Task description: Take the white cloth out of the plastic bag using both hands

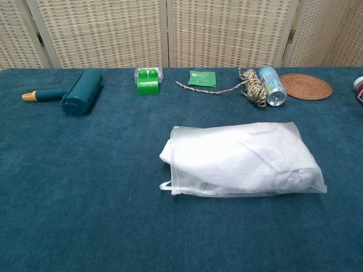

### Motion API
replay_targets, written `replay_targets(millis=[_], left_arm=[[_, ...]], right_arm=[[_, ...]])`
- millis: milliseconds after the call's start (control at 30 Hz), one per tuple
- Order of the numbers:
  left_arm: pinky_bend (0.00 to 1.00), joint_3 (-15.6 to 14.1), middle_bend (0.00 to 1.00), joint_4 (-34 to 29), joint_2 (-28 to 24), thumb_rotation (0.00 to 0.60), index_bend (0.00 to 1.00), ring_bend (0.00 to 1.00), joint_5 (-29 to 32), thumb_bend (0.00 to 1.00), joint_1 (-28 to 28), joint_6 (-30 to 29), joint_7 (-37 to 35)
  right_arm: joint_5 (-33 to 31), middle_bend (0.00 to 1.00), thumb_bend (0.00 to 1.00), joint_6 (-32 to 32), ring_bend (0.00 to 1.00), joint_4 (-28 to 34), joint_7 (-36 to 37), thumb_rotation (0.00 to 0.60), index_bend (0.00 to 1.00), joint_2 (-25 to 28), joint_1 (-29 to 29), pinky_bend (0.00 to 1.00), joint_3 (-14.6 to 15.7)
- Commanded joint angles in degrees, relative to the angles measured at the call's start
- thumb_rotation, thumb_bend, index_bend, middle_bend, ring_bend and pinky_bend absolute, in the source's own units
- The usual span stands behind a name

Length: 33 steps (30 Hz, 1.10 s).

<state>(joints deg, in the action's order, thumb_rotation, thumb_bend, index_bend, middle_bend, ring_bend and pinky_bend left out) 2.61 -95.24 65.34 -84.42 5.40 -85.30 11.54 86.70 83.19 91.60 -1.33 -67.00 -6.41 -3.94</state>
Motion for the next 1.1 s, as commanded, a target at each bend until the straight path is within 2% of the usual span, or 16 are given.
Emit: replay_targets(millis=[33,133,267,300,400,467,600,767,1100], left_arm=[[0.50,-0.1,0.35,0.1,0.0,0.600,0.22,0.38,0.0,0.19,-0.1,0.0,0.1],[0.50,0.1,0.35,-0.1,0.1,0.600,0.22,0.38,0.2,0.19,-0.2,-0.2,0.0],[0.50,-0.1,0.35,0.0,0.0,0.600,0.22,0.38,-0.1,0.19,-0.2,-0.4,0.0],[0.50,-0.1,0.35,0.0,0.0,0.600,0.22,0.38,-0.1,0.19,-0.3,-0.3,0.0],[0.50,-0.3,0.35,0.5,0.2,0.600,0.22,0.38,-0.3,0.19,-0.4,-0.5,-0.3],[0.50,-0.5,0.35,0.8,0.3,0.600,0.22,0.38,-0.3,0.19,-0.6,-0.6,-0.6],[0.50,-0.9,0.35,1.6,0.4,0.600,0.22,0.38,-0.2,0.19,-1.1,-0.6,-1.2],[0.50,-1.2,0.35,2.6,0.9,0.600,0.22,0.38,-0.2,0.19,-1.6,-0.8,-2.3],[0.50,-1.6,0.35,3.9,1.6,0.600,0.22,0.38,-0.3,0.19,-2.1,-1.0,-3.4]], right_arm=[[0.0,0.51,0.27,-1.6,0.50,1.0,2.1,0.600,0.58,1.1,-0.6,0.61,0.3],[0.1,0.41,0.25,-2.7,0.39,2.0,3.6,0.600,0.49,2.1,-1.3,0.53,0.2],[-0.5,0.26,0.03,-5.9,0.22,5.0,3.2,0.600,0.30,3.6,-3.1,0.37,0.0],[-0.8,0.21,0.01,-7.0,0.17,5.9,2.8,0.600,0.24,4.1,-3.7,0.33,-0.1],[-2.6,0.08,0.00,-11.2,0.06,9.5,-0.1,0.600,0.07,5.4,-6.1,0.24,-0.6],[-4.0,0.04,0.00,-13.5,0.01,11.4,-1.9,0.600,0.01,5.7,-7.5,0.20,-1.1],[-7.4,0.00,0.00,-18.3,0.00,15.0,-5.5,0.600,0.00,5.9,-10.8,0.16,-2.3],[-12.0,0.00,0.00,-23.2,0.00,18.1,-10.6,0.600,0.00,4.7,-15.1,0.14,-3.8],[-17.6,0.00,0.00,-25.5,0.00,20.1,-19.6,0.600,0.00,0.1,-20.4,0.14,-4.5]])
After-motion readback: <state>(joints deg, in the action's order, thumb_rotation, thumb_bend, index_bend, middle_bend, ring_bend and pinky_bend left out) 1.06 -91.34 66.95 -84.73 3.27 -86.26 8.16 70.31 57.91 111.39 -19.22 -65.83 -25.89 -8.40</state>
